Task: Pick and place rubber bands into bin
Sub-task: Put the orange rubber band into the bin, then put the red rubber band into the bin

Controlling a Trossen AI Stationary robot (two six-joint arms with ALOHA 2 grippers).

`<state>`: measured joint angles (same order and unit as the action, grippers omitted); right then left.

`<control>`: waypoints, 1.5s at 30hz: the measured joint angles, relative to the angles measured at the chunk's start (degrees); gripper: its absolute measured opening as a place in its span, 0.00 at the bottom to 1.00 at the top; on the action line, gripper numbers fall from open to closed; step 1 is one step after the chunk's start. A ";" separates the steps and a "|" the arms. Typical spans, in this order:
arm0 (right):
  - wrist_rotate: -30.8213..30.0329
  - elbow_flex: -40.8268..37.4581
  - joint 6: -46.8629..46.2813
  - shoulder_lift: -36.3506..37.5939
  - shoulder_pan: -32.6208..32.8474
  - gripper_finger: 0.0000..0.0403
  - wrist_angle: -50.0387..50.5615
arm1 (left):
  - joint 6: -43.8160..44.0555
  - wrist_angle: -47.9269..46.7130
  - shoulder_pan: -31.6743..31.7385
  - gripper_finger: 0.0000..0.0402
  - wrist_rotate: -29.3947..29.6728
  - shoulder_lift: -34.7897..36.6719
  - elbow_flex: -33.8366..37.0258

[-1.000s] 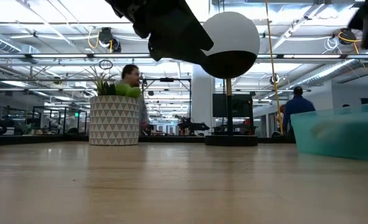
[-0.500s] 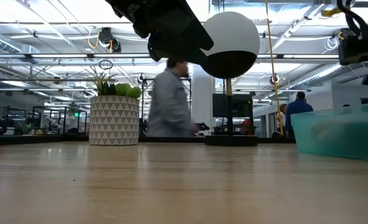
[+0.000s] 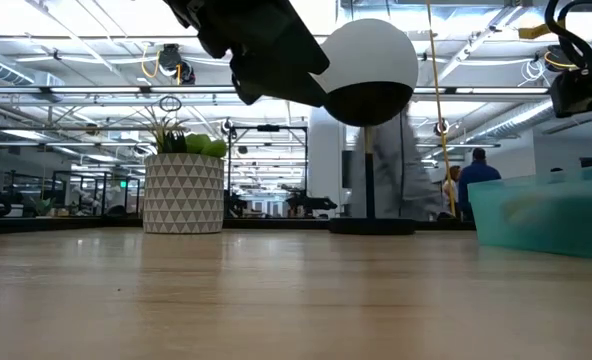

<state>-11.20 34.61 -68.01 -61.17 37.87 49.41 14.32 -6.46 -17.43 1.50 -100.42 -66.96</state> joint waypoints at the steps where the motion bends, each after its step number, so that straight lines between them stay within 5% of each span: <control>1: 0.23 0.00 -0.35 0.00 0.00 0.07 0.00 | 0.23 0.00 -0.05 0.52 -0.04 0.00 0.00; 19: 0.92 0.00 -0.27 0.00 0.00 0.45 -0.33 | 4.95 -2.56 -0.19 0.52 0.72 0.05 0.00; 29: 0.85 0.00 0.16 0.00 -0.02 0.46 -1.89 | 20.34 -32.58 -3.29 0.52 3.08 4.07 -0.03; 36: 0.85 0.00 0.16 0.00 -0.02 0.47 -3.91 | 45.19 -56.14 -5.41 0.52 -2.19 4.42 0.04; 45: 0.85 0.00 1.65 0.00 -0.02 0.46 -5.51 | 59.61 -62.33 -8.41 0.52 -11.54 4.39 4.85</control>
<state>-10.35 34.61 -66.37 -61.17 37.85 43.90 73.93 -68.79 -25.84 -10.04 -96.03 -62.11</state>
